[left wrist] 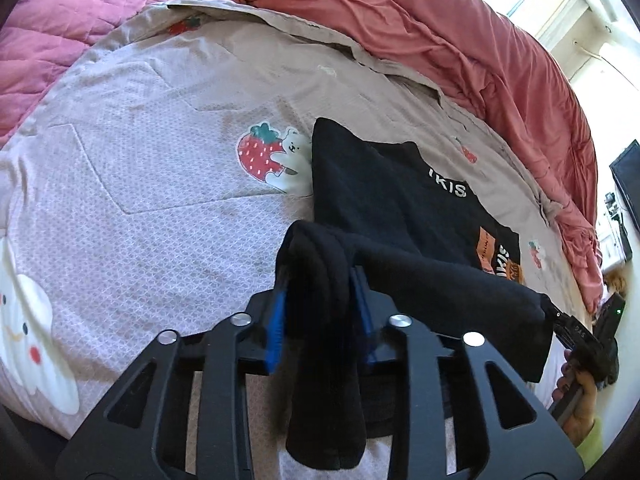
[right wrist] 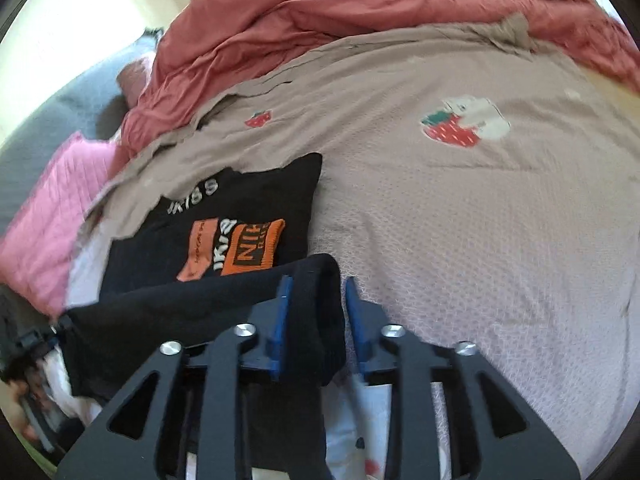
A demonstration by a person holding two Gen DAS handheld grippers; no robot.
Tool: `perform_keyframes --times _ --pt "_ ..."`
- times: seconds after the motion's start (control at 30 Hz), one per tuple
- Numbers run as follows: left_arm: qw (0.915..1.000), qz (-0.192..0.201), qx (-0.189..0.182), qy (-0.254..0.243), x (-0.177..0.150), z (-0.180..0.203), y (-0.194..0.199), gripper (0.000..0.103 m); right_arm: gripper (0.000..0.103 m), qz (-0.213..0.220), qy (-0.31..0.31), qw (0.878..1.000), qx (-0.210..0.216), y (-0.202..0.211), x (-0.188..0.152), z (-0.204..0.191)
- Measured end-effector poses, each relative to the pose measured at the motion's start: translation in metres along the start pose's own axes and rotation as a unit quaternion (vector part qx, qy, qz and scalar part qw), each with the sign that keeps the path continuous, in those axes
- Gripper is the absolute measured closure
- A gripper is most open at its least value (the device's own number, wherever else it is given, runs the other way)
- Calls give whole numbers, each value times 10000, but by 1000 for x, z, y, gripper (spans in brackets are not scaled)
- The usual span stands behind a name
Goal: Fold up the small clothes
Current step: 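Lift the hem with both tools and fold it toward the collar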
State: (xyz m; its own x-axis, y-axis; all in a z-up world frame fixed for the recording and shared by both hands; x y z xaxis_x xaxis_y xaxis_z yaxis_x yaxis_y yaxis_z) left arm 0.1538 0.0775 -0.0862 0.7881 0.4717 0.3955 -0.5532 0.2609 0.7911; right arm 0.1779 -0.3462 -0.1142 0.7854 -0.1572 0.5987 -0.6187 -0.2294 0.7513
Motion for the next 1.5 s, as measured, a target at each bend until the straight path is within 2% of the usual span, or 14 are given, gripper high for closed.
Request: perform_keyframes --times 0.07,0.13,0.2,0.33,0.5,0.7,0.73,0.8,0.87,0.93,1.1,1.2,1.33,1.5 --pt "10000 73 -21 -36 -3 0 11 71 66 42 8 9999 98 7 0 -3" --pt "9998 158 -94 -22 -5 -1 23 69 52 62 25 9998 197 14 -3 -8" --pt "9998 132 -148 -35 -10 -1 31 59 49 34 26 9995 313 22 -8 -15" --pt "9997 -104 -87 -198 -34 -1 34 52 41 -214 44 9989 410 27 -24 -27" --pt "9988 -429 20 -233 -60 -5 24 39 35 -847 176 9959 280 21 -62 -42" --pt "9969 -681 117 -372 -77 1 6 39 36 -1028 500 9933 172 12 -71 -51" --pt "9965 -754 160 -320 -80 0 2 45 37 -1035 479 9933 170 11 -71 -50" --pt "9959 -846 216 -228 -84 -2 -2 75 46 -1051 429 9933 220 10 -72 -48" --pt "9959 -805 307 -292 -83 -2 -1 87 65 -1062 418 9929 321 11 -73 -49" --pt "9966 -772 139 -255 -79 1 6 90 94 -1040 372 9927 492 12 -71 -50" --pt "9974 -530 -468 -129 -50 19 26 91 94 -538 251 9948 826 22 -48 -51" --pt "9970 -395 -665 -43 -30 29 26 91 94 -104 226 9955 910 25 -22 -49" --pt "9972 -117 -732 -62 1 43 22 91 94 320 215 9947 951 24 9 -42" --pt "9987 185 -471 -31 38 44 4 91 94 597 138 9951 780 5 42 -24"
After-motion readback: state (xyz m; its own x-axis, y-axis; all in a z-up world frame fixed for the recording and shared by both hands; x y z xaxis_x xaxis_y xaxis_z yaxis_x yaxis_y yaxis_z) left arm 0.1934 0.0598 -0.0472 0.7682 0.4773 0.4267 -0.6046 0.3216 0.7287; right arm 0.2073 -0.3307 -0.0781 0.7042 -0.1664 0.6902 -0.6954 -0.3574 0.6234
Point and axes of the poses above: each gripper's, at about its wrist camera, not at the fingertips, and y roughly against the way its jaws point, z to its right, x to its top, the point moved 8 cm from there along -y, roughly the way its jaws point, and after that the axes turned 10 degrees about y, right-handed, at the moved point
